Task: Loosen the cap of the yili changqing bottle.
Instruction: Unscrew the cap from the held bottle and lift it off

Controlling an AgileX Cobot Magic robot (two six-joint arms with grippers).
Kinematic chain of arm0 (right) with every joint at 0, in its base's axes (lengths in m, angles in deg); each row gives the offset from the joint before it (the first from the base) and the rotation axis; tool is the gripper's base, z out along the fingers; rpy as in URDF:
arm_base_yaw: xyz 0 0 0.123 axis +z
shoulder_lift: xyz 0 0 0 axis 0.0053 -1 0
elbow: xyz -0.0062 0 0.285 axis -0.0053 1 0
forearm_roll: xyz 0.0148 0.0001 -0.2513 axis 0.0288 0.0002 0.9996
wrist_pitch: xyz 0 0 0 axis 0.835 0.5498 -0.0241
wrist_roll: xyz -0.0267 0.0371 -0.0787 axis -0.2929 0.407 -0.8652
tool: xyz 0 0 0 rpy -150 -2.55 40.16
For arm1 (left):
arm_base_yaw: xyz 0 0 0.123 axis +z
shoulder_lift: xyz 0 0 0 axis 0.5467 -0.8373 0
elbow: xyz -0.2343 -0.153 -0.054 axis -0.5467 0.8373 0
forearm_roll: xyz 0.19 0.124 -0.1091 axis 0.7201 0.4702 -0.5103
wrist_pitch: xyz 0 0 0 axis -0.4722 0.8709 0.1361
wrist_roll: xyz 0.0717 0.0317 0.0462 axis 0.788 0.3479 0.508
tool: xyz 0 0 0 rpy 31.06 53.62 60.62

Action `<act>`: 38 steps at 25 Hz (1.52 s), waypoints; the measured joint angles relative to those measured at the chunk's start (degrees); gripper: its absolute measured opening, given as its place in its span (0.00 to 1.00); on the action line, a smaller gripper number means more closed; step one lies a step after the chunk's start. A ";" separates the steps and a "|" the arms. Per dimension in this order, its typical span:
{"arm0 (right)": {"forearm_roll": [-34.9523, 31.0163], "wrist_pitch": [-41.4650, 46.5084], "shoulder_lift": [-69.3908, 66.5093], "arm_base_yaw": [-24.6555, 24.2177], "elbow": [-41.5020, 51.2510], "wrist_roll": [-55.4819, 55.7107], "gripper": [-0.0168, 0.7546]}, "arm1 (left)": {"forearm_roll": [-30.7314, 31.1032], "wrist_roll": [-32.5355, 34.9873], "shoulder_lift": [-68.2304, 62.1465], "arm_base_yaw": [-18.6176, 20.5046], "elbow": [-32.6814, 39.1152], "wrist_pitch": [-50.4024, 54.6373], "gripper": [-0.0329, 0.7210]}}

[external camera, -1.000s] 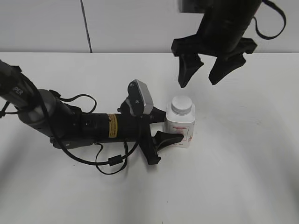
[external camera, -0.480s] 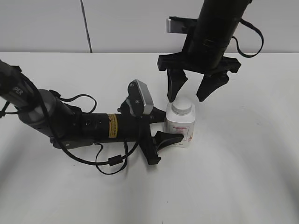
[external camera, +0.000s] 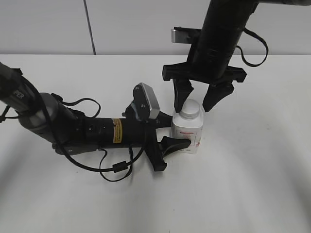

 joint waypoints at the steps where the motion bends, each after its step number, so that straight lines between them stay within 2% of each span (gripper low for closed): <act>1: 0.00 0.00 -0.42 0.00 0.00 0.00 0.71 | 0.00 0.00 0.00 0.00 0.00 0.00 0.58; 6: 0.00 0.00 -1.63 0.00 0.00 -0.16 0.70 | 0.00 0.00 0.00 0.00 0.00 0.05 0.58; 15: 0.06 0.00 -1.63 0.00 -0.18 -0.92 0.56 | -0.42 0.00 0.00 -0.11 -0.12 1.17 0.58; 21: 0.30 -0.05 -1.63 0.00 -0.18 -6.18 0.55 | -0.49 0.00 0.00 -0.15 -0.12 1.27 0.58; 23: 0.48 -0.30 -1.63 0.00 -0.21 -11.81 0.55 | -0.44 0.00 0.00 -0.15 -0.12 1.27 0.58; 26: 0.73 -0.45 -1.63 0.00 -0.21 -25.95 0.54 | -0.50 0.00 0.00 -0.15 -0.12 1.39 0.57; 34: 0.93 -1.56 -1.63 0.00 -0.21 -71.50 0.54 | -0.62 0.00 0.00 -0.15 -0.12 1.63 0.54; 38: 0.88 -2.39 -1.63 0.00 -0.21 -79.40 0.54 | -0.62 0.00 0.00 -0.15 -0.12 1.74 0.54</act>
